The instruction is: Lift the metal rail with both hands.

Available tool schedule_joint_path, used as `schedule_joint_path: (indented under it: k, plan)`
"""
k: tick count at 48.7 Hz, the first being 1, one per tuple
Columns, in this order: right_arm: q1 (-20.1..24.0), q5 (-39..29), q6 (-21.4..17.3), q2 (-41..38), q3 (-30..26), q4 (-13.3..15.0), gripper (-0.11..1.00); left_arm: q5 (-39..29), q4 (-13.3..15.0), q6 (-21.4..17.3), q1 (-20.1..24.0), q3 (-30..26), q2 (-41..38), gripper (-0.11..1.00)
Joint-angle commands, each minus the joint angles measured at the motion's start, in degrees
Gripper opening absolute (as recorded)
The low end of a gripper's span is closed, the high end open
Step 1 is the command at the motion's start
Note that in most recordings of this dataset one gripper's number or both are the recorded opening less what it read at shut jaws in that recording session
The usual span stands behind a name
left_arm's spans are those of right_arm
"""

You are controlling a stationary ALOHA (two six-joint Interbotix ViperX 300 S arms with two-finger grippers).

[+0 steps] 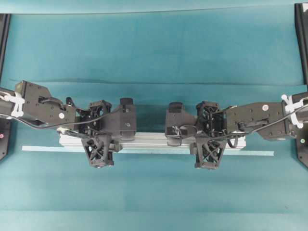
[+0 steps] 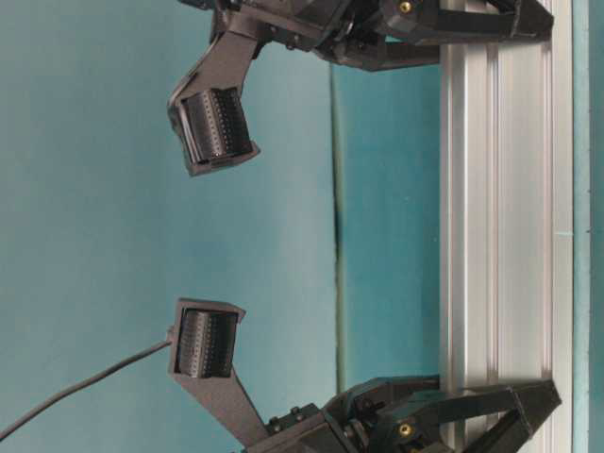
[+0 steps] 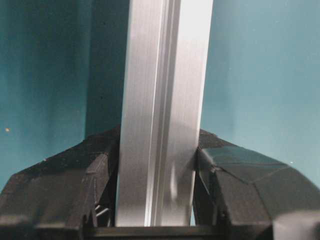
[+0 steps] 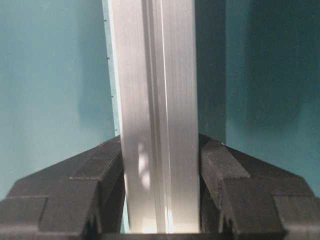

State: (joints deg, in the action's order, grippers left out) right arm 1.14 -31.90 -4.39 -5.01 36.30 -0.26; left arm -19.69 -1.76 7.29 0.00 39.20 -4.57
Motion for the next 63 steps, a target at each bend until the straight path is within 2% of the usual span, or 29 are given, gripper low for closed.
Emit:
schedule_joint_path:
  k: [1, 25, 60, 63]
  plan:
    - [0.2, 0.2, 0.2, -0.5, -0.2, -0.1, 0.39, 0.2, 0.1, 0.7, 0.2, -0.2, 0.6, 0.36]
    - [-1.0, 0.4, -0.4, -0.5, 0.7, -0.1, 0.39, 4.8, 0.1, 0.3, 0.2, 1.7, 0.6, 0.36]
    - [-1.2, 2.0, -0.6, -0.3, 1.5, -0.4, 0.39, 6.4, 0.1, 0.6, 0.2, 1.7, 0.6, 0.36]
    - [-1.2, 2.0, -0.6, -0.3, 1.4, -0.4, 0.46, 6.4, 0.1, 0.6, 0.2, 1.7, 0.6, 0.36]
